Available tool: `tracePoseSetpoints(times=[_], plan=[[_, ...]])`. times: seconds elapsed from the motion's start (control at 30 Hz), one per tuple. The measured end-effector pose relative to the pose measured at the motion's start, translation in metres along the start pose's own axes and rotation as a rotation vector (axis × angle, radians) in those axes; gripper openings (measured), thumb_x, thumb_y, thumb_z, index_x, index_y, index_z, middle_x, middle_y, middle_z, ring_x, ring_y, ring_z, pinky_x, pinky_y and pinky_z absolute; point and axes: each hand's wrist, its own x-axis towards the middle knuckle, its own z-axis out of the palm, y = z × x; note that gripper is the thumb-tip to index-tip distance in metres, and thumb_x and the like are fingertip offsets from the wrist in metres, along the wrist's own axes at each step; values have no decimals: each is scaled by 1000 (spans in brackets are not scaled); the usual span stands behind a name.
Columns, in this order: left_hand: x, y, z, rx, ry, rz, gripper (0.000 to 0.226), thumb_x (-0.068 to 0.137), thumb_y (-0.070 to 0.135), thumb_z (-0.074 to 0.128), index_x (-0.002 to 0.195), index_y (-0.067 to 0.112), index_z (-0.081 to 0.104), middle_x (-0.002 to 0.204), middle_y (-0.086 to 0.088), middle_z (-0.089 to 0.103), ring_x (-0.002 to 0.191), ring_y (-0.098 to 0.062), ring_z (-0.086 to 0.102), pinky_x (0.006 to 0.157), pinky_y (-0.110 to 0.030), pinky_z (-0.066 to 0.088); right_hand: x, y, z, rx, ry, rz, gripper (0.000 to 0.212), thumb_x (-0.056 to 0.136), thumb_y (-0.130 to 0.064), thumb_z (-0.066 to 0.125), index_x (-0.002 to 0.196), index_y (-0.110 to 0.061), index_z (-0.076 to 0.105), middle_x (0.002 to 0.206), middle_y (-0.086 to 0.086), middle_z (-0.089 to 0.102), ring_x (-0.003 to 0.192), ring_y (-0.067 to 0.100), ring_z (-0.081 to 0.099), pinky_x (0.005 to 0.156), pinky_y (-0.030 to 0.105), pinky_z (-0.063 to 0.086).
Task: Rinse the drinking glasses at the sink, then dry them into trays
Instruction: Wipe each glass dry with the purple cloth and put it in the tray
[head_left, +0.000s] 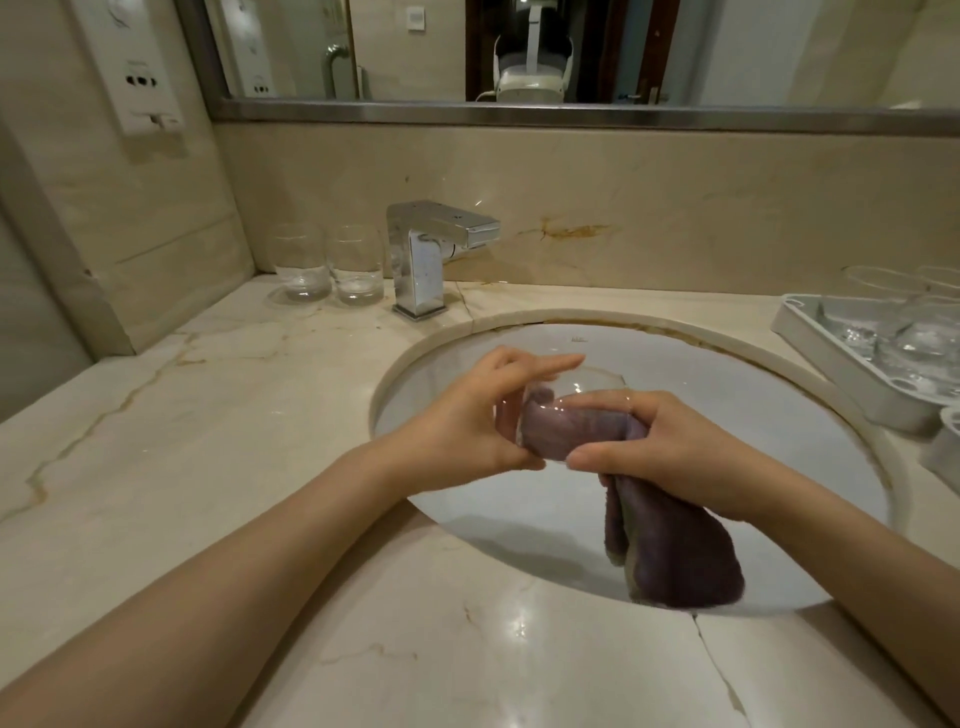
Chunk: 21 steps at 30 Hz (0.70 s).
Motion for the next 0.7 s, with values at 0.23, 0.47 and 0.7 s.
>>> tracePoseSetpoints(times=[0.23, 0.47, 0.7], plan=[[1, 4, -10, -519, -167, -318, 85, 75, -15, 70, 138, 36, 47, 128, -2, 56, 96, -30, 69, 72, -40, 60, 3, 15, -2, -859, 102, -443, 48, 71, -35, 71, 119, -31, 67, 120, -2, 60, 96, 18, 64, 78, 33, 56], [0, 2, 7, -248, -48, -161, 86, 75, -7, 74, 140, 37, 39, 126, -1, 46, 100, -27, 64, 70, -30, 59, 2, 8, 0, -446, 59, -176, 42, 72, -24, 82, 106, -41, 66, 102, -24, 61, 96, -3, 58, 83, 9, 42], [-2, -7, 4, 273, 4, 131, 87, 75, 6, 78, 140, 43, 35, 123, -2, 42, 110, -12, 51, 95, -23, 45, -1, -6, -1, 146, -75, 116, 23, 83, -9, 68, 100, -24, 66, 68, -14, 70, 62, -3, 65, 59, 10, 47]])
